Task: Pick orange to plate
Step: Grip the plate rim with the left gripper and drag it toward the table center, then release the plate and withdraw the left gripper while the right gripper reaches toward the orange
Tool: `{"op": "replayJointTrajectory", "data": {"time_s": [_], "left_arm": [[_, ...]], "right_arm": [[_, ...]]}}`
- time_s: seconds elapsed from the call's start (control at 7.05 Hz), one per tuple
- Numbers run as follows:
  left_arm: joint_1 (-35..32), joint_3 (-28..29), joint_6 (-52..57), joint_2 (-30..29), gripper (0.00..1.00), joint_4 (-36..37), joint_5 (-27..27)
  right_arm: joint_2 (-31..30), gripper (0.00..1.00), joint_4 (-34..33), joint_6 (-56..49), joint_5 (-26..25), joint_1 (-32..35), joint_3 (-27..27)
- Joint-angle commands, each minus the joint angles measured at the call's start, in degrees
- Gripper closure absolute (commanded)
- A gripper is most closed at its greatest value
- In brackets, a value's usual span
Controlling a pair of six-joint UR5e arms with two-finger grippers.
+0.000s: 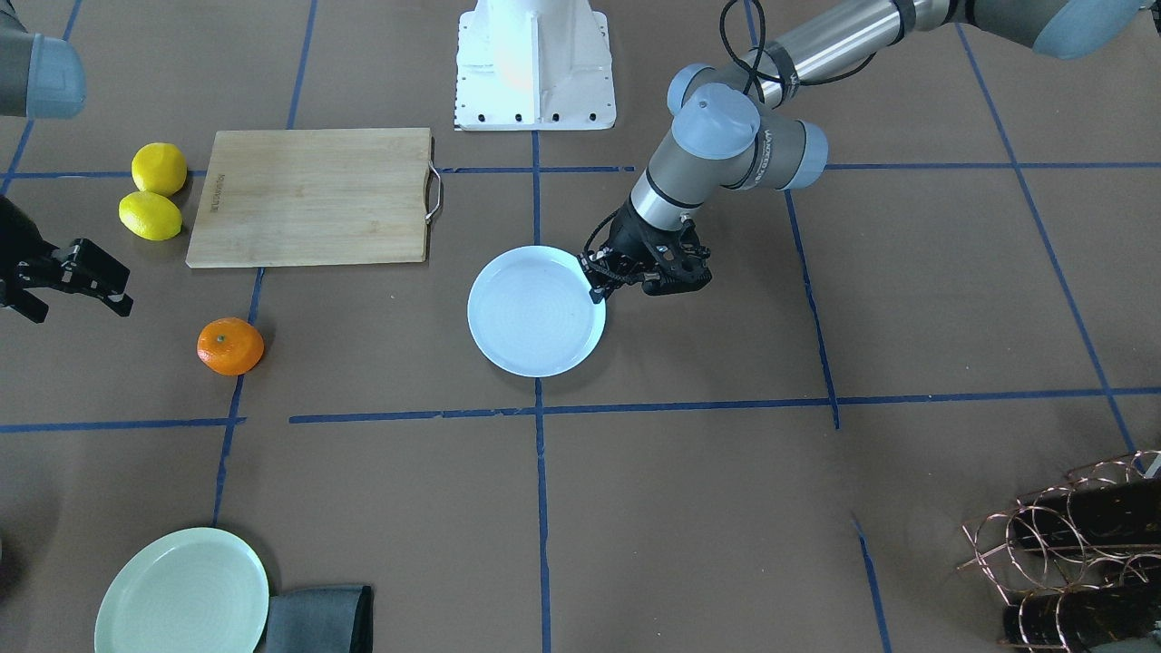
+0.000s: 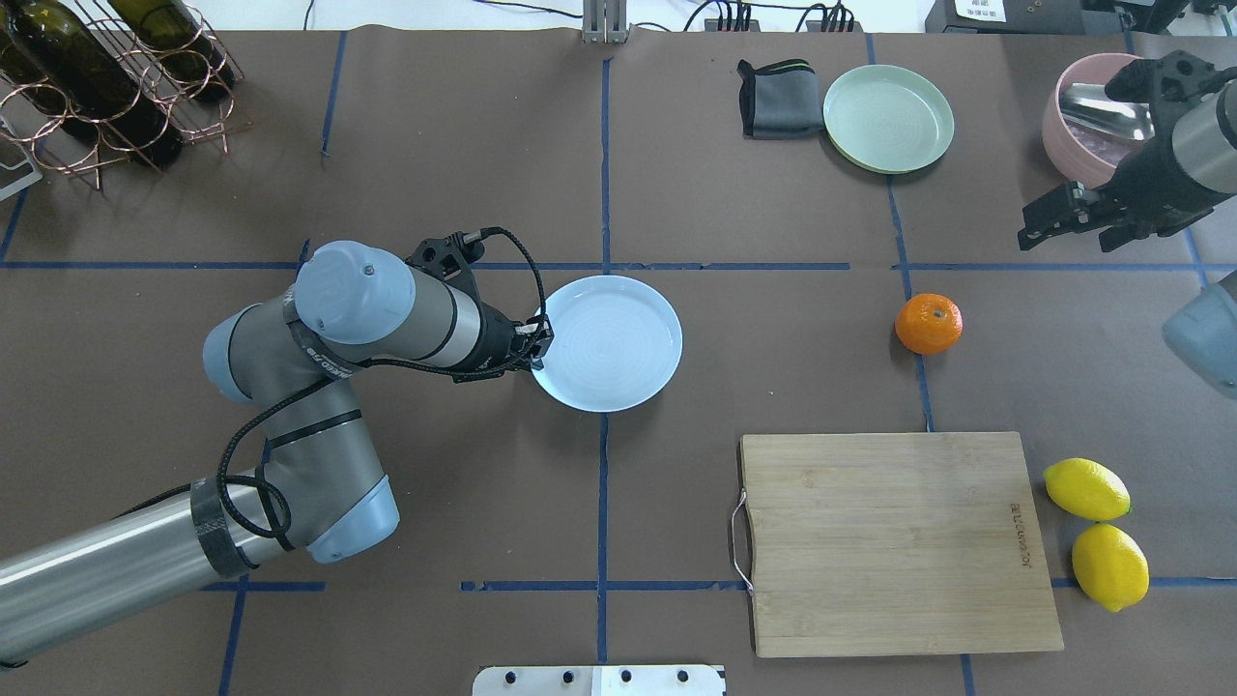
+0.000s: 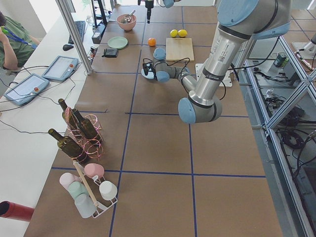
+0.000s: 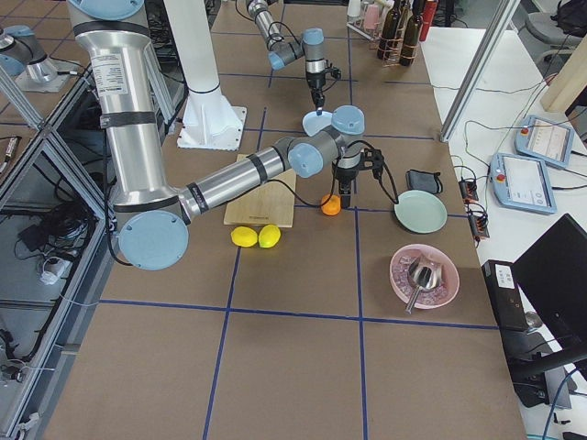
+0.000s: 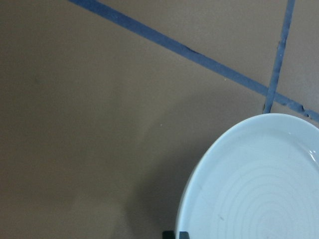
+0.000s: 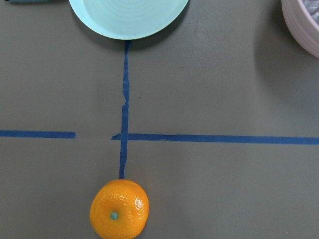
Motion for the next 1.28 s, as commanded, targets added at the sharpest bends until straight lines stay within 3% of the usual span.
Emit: {"op": "replayJointTrajectory", "data": {"time_s": [0.0,0.14,0.43,0.57,0.85,1.14], "left_arm": [[-0.5,-0.5,0.5,0.3,0.00,0.2,0.3],[-2.9,-1.1,2.7,0.3,0.00,0.5,-0.3],[-9.8,-2.2,6.1,0.7,0.00,0.9,-8.3],[-10.9,-4.2,8.9,2.4,0.00,2.6,-8.9],[-13.6,-8.9,18.5,2.8,0.00,13.0,-8.9],[-15.3,-11.5,21.3,5.8,0.00,13.9,-8.9]], "right_arm": [[0.1,0.00,0.0,0.1,-0.2,-0.7,-0.1],[0.2,0.00,0.0,0.8,-1.0,-2.1,-0.3],[0.3,0.00,1.9,4.7,-5.4,-7.4,-0.3],[0.5,0.00,5.5,8.3,-7.5,-10.1,-1.3],[3.3,0.00,6.9,10.9,-11.7,-14.5,-5.2],[5.3,0.00,6.9,10.3,-12.7,-15.5,-8.3]]}}
